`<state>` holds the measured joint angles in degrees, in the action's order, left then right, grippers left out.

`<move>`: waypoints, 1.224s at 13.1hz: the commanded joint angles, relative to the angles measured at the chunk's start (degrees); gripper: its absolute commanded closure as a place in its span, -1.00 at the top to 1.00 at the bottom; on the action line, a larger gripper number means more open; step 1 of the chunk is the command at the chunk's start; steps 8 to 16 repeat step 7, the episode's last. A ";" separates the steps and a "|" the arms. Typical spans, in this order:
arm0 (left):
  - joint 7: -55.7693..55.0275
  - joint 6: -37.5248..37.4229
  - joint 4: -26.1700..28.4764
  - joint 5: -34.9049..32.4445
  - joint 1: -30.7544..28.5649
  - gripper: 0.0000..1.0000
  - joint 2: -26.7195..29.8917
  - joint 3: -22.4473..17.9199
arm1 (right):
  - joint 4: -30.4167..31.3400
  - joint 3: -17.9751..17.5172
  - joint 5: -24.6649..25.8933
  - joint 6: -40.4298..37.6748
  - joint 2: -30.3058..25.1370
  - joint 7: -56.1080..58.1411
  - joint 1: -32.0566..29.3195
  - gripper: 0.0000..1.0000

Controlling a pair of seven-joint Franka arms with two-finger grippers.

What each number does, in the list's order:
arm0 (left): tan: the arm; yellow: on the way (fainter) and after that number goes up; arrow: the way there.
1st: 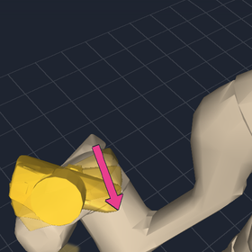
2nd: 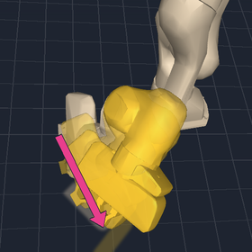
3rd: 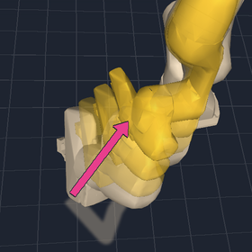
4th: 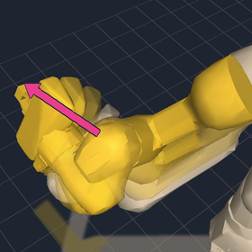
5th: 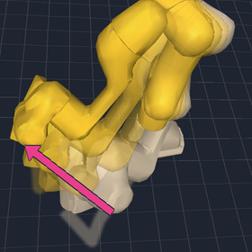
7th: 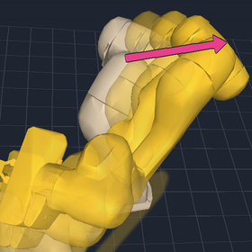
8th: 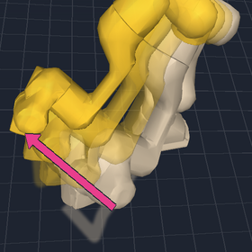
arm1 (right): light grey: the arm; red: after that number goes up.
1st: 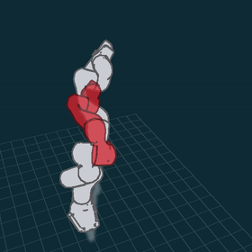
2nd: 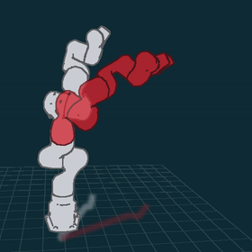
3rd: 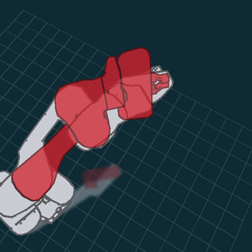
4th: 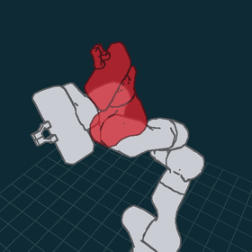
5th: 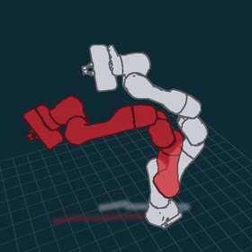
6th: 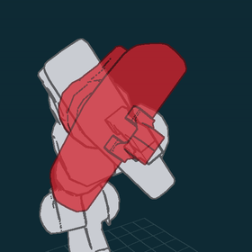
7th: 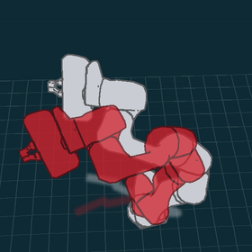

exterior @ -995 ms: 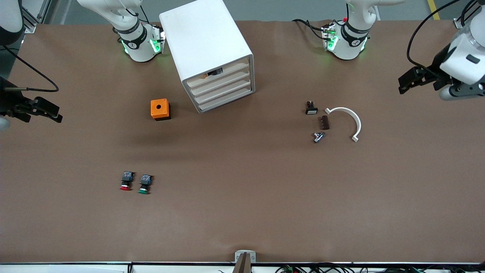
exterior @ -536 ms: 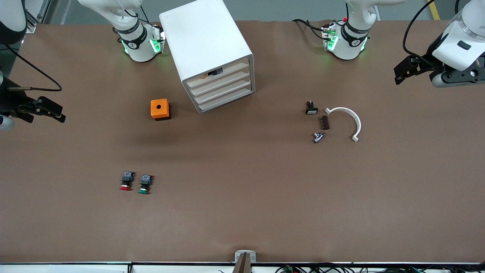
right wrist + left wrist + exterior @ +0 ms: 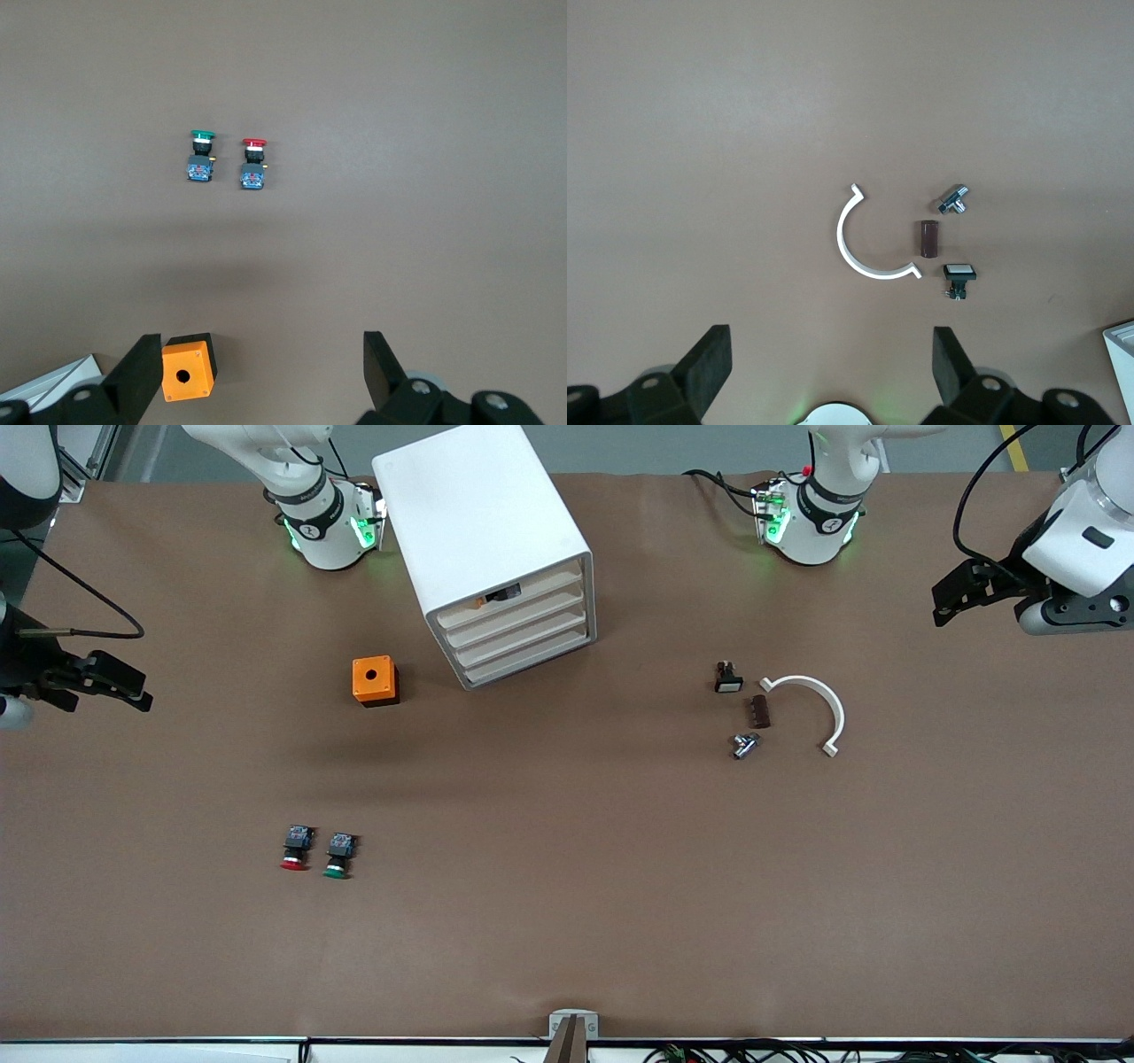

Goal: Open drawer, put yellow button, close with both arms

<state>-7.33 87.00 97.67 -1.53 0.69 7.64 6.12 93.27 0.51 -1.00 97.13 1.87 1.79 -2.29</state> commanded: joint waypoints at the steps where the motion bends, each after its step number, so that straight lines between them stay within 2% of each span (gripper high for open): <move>1: 0.83 0.19 -1.07 0.65 -0.34 1.00 -0.44 -0.05 | 0.24 -0.69 0.82 -0.28 -0.90 -0.56 -0.79 1.00; 3: 0.92 -0.51 -2.82 0.65 -0.34 1.00 -1.58 -0.05 | 0.24 -0.69 0.82 -0.28 -0.90 -0.56 -0.79 1.00; 16: 0.83 -0.60 -2.92 0.74 -0.69 1.00 -1.84 -0.05 | 0.24 -0.69 0.82 -0.28 -0.90 -0.38 -0.79 1.00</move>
